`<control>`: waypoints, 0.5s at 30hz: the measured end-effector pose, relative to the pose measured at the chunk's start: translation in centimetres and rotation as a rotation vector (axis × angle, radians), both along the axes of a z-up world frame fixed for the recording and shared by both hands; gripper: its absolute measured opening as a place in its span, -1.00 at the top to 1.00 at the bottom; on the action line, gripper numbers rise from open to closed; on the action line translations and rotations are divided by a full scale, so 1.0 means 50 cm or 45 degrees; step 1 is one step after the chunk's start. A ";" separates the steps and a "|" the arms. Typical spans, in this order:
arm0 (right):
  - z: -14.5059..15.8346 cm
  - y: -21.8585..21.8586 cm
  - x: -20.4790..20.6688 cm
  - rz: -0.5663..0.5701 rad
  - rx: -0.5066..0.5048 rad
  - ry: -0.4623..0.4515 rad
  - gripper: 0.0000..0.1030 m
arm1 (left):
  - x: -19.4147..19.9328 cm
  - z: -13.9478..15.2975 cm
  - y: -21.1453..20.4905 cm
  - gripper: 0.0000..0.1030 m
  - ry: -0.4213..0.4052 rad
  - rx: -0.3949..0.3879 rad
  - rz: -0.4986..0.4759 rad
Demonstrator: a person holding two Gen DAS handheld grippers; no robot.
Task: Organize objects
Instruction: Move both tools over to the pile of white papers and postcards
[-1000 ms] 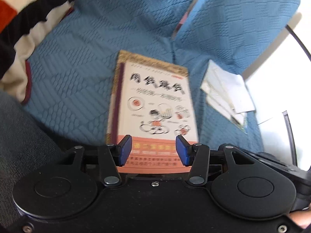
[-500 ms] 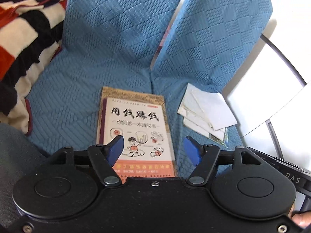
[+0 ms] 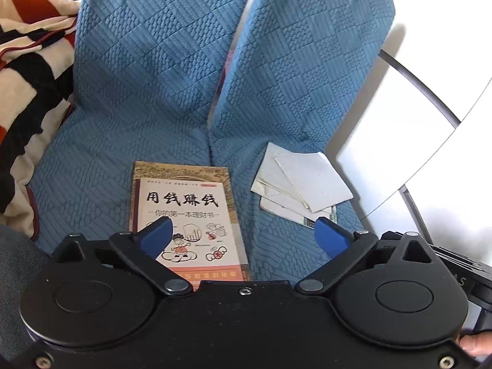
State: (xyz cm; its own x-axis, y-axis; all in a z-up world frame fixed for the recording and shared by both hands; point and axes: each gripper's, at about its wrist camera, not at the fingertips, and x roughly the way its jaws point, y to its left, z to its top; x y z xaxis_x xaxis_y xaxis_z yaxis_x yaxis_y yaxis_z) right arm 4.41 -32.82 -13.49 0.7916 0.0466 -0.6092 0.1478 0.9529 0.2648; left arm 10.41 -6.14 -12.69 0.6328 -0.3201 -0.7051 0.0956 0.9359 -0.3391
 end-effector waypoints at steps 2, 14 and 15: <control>0.000 -0.011 -0.006 -0.035 0.005 0.006 0.46 | 0.000 0.003 -0.010 -0.97 -0.004 0.012 -0.011; -0.006 -0.065 -0.033 -0.108 -0.008 0.005 0.40 | -0.001 -0.001 -0.066 -0.98 -0.012 0.024 -0.066; -0.008 -0.070 -0.036 -0.114 -0.006 0.007 0.40 | -0.002 -0.001 -0.071 -0.98 -0.015 0.022 -0.070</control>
